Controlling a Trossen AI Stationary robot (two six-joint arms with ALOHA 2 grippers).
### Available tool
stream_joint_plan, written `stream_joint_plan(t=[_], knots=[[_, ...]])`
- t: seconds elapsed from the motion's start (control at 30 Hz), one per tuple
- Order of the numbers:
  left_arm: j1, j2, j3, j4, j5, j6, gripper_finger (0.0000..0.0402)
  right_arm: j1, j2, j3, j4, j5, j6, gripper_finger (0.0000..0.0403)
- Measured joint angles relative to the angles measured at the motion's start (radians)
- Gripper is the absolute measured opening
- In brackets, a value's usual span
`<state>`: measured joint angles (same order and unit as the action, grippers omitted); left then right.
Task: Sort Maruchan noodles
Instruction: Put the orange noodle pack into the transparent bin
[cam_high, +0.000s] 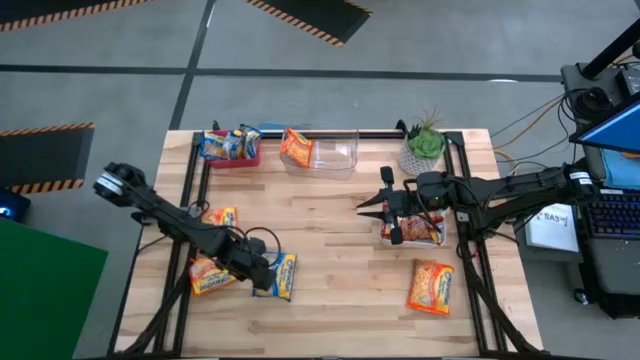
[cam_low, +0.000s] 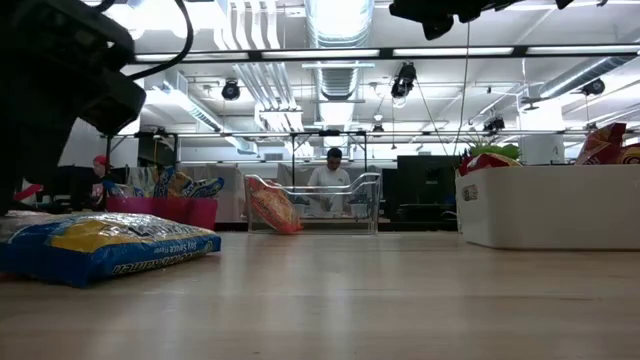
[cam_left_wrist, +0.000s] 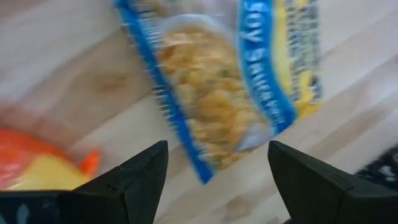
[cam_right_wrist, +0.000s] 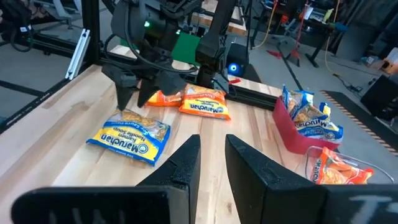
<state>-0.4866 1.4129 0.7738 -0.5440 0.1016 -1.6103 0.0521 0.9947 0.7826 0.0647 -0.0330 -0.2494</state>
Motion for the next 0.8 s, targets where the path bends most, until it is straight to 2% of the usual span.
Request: stream_joint_plan(t=[0.37, 0.8], knots=[[0.031, -0.008, 0.000, -0.330, -0.010, 0.025, 0.0260, 0.000, 0.000, 0.000, 0.024, 0.001, -0.013, 0.0063], [0.117, -0.008, 0.000, -0.348, -0.076, 0.152, 0.0260, 0.000, 0.000, 0.000, 0.023, 0.000, -0.013, 0.0063]])
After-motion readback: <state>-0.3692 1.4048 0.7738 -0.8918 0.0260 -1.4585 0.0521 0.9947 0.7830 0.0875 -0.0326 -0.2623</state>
